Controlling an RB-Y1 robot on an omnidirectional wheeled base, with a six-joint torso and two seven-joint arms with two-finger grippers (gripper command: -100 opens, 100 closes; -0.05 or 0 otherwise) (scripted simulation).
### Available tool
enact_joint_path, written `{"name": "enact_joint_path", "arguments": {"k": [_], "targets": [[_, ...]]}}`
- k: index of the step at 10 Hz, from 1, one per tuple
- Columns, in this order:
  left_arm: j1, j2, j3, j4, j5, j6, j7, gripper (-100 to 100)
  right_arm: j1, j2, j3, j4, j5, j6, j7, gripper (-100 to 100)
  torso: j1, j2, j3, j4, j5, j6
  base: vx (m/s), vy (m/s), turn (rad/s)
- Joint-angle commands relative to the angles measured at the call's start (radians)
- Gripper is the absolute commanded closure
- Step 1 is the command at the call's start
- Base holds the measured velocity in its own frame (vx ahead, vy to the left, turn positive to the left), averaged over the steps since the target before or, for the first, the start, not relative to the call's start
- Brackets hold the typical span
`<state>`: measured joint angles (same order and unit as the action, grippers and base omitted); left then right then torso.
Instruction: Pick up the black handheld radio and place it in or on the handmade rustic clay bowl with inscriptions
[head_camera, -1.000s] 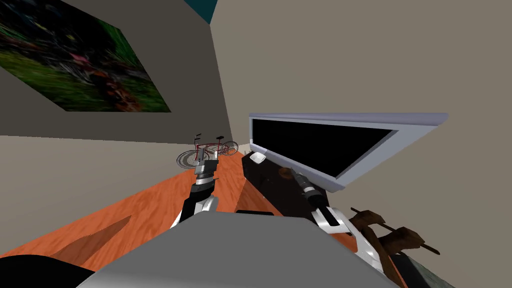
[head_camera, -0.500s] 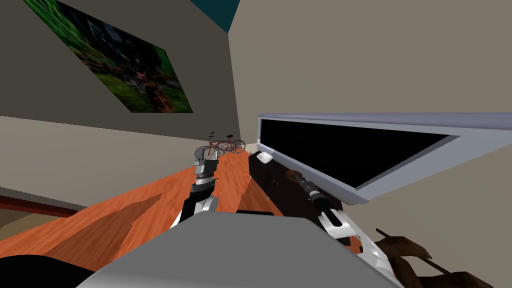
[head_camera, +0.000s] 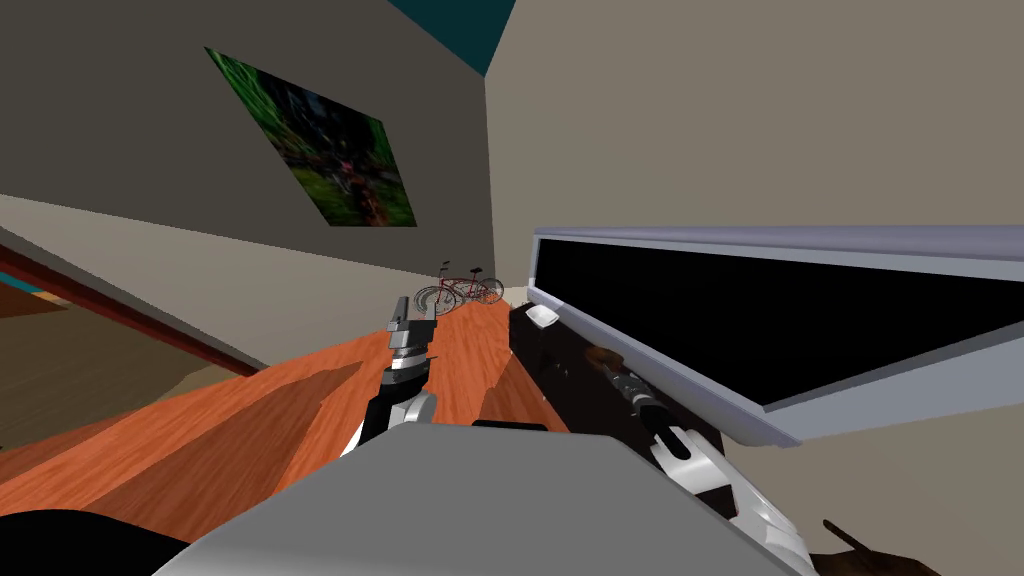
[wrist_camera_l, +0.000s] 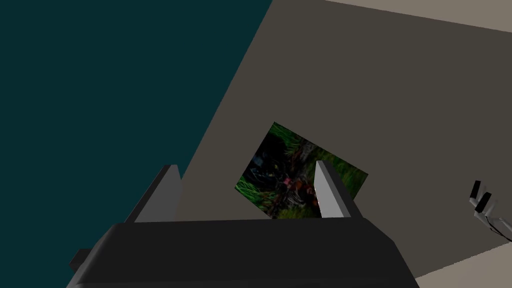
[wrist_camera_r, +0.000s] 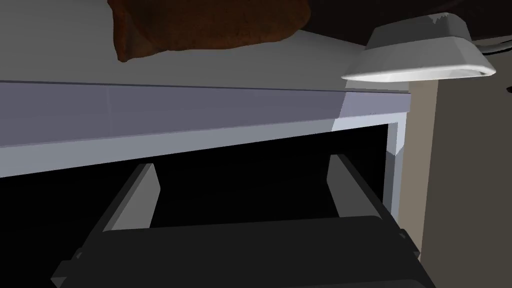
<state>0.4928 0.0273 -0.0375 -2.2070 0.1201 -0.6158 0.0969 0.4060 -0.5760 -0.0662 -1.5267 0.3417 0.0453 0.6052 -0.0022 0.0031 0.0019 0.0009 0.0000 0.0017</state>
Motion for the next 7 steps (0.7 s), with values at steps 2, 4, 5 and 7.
{"name": "enact_joint_path", "arguments": {"k": [2, 4, 5, 7], "targets": [[0.000, 0.000, 0.000, 0.000, 0.000, 0.000, 0.000, 0, 0.007, -0.033, -0.007, 0.066, 0.028, 0.067, 0.049, -100, 0.000, 0.000, 0.000, 0.000, 0.000, -0.001, -0.041, 0.005, 0.257], [0.000, 0.000, 0.000, 0.000, 0.000, 0.000, 0.000, 0, 0.007, -0.042, -0.007, 0.114, 0.043, 0.097, 0.072, -100, -0.001, 0.000, 0.000, 0.000, 0.000, 0.000, -0.031, 0.010, 0.170], [0.000, 0.000, 0.000, 0.000, 0.000, 0.000, 0.000, 0, 0.007, -0.042, -0.007, 0.114, 0.043, 0.100, 0.072, -100, 0.000, -0.001, 0.000, 0.000, 0.000, -0.001, -0.025, 0.009, 0.127], [0.000, 0.000, 0.000, 0.000, 0.000, 0.000, 0.000, 0, 0.009, -0.055, -0.005, 0.176, 0.069, 0.165, 0.115, -100, 0.000, -0.001, -0.001, 0.000, 0.000, -0.001, -0.030, 0.009, 0.264]]}}
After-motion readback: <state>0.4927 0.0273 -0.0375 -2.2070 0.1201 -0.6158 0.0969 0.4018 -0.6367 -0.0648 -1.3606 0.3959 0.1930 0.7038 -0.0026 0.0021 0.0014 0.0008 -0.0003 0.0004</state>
